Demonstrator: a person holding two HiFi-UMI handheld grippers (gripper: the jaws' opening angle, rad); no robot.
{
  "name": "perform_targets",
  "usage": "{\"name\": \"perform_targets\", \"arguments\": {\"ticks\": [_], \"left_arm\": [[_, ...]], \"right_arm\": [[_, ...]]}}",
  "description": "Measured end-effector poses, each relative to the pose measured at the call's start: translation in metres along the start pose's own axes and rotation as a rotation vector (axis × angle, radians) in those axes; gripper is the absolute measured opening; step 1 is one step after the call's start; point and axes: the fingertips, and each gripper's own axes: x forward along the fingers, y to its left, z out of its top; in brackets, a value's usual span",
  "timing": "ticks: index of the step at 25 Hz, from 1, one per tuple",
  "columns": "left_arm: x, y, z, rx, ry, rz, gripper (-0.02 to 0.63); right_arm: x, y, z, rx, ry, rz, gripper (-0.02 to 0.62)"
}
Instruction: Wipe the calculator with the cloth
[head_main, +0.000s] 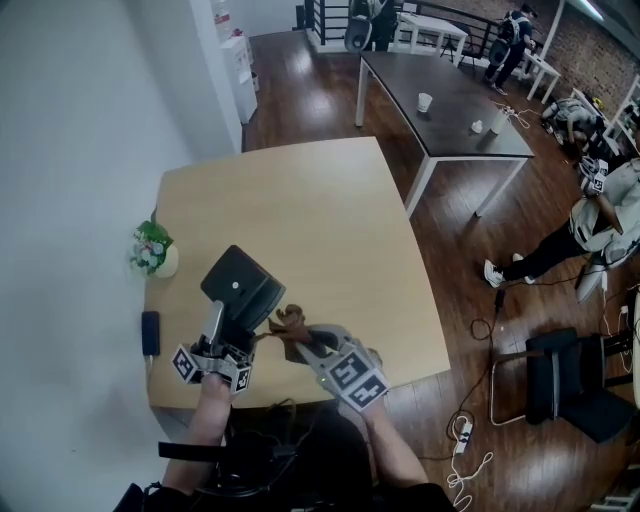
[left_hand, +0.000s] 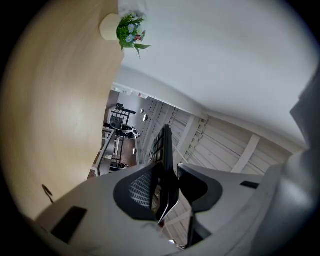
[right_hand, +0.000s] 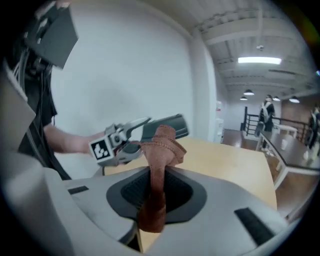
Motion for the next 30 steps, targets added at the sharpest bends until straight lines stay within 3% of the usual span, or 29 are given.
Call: {"name": "perform_targets", "arguments": {"ticks": [3,6,10,14,17,21,24,26,28,30], "left_arm": [[-0.002,0.002,-0.002,-0.001,-0.002,0.002,0.117],[-0.003,0.005,-0.010,-0.006,0.011,-0.002,0.117],[0.004,0.006,-0.024,-0.016,0.031,-0.022,0.117],[0.006,0.007,-0.022,-0.013,0.020,-0.014,0.117],[0.005,0.008,-0.017,-0.020,-0.001,-0.017,0.117],[0.007,0.012,-0.012,-0.024,-0.010,-0.015,0.117],[0.008,0.013,-0.011,-0.020,-0.009,-0.022,0.117],[0.007,0.012,-0.008,-0.017,-0.008,-0.023,0.117],[0.005,0.011,-0.005,-0.018,-0.013,-0.022,0.117],[0.003,0.010,-0.004,-0.022,-0.019,-0.022,0.117]], "right_arm": [[-0.033,-0.057,0.051,0.104,-0.190,-0.171,0.066],[-0.040,-0.081,0.092,0.039,-0.273,-0.277,0.066],[-0.001,-0.065,0.091,-0.037,-0.189,-0.233,0.066],[0.012,-0.046,0.082,-0.099,-0.132,-0.266,0.066],[0.026,-0.020,0.075,-0.123,-0.111,-0.217,0.066],[0.042,0.033,0.054,-0.128,-0.072,-0.049,0.066],[0.037,0.057,0.041,-0.008,-0.096,0.123,0.066],[0.022,0.043,0.045,0.120,-0.164,0.152,0.066],[0.001,0.004,0.058,0.186,-0.235,0.050,0.066],[-0.019,-0.044,0.073,0.165,-0.281,-0.120,0.066]]}}
